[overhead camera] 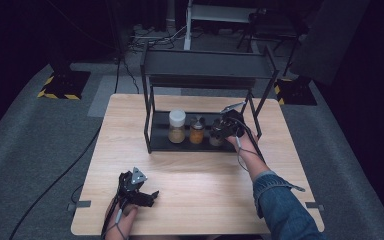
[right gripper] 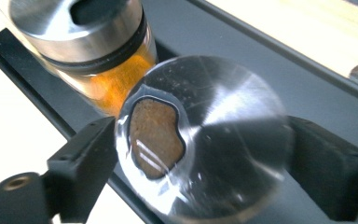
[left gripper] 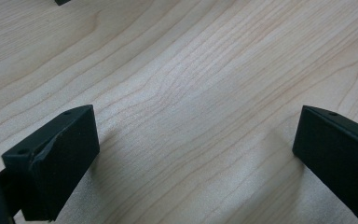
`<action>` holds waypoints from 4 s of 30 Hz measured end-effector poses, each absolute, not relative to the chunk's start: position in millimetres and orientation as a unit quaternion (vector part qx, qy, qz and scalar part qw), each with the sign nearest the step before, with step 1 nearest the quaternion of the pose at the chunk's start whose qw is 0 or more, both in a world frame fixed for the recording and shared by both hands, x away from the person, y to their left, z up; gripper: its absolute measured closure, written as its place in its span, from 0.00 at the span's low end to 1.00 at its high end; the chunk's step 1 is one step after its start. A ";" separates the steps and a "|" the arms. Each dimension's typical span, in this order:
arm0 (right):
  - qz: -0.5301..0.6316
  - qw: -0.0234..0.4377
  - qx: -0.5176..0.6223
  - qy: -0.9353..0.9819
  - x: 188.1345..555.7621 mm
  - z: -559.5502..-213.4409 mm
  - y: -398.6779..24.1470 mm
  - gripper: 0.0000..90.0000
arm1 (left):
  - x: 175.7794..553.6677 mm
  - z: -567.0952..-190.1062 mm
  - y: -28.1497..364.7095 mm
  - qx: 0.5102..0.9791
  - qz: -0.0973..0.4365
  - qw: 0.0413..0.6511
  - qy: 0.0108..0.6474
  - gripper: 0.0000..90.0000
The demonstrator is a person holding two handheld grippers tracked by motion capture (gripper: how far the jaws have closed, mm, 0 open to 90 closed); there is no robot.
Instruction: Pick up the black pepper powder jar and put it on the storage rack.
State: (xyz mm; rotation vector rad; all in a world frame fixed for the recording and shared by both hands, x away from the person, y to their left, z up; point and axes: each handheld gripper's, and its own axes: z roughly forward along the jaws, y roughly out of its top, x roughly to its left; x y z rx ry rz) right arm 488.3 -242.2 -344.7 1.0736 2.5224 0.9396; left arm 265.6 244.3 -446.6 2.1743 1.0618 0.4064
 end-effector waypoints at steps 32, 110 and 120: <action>0.362 0.163 0.308 0.865 363.8 -290.6 -316.0 0.04 | 265.6 -446.7 244.4 0.834 0.156 0.338 0.407 0.00; 0.353 0.161 0.369 0.844 302.8 -446.5 -365.2 0.00 | 265.7 -446.6 244.2 0.834 0.156 0.337 0.408 0.00; 0.353 0.161 0.369 0.844 302.8 -446.5 -365.2 0.00 | 265.6 -446.7 244.2 0.834 0.156 0.337 0.408 0.00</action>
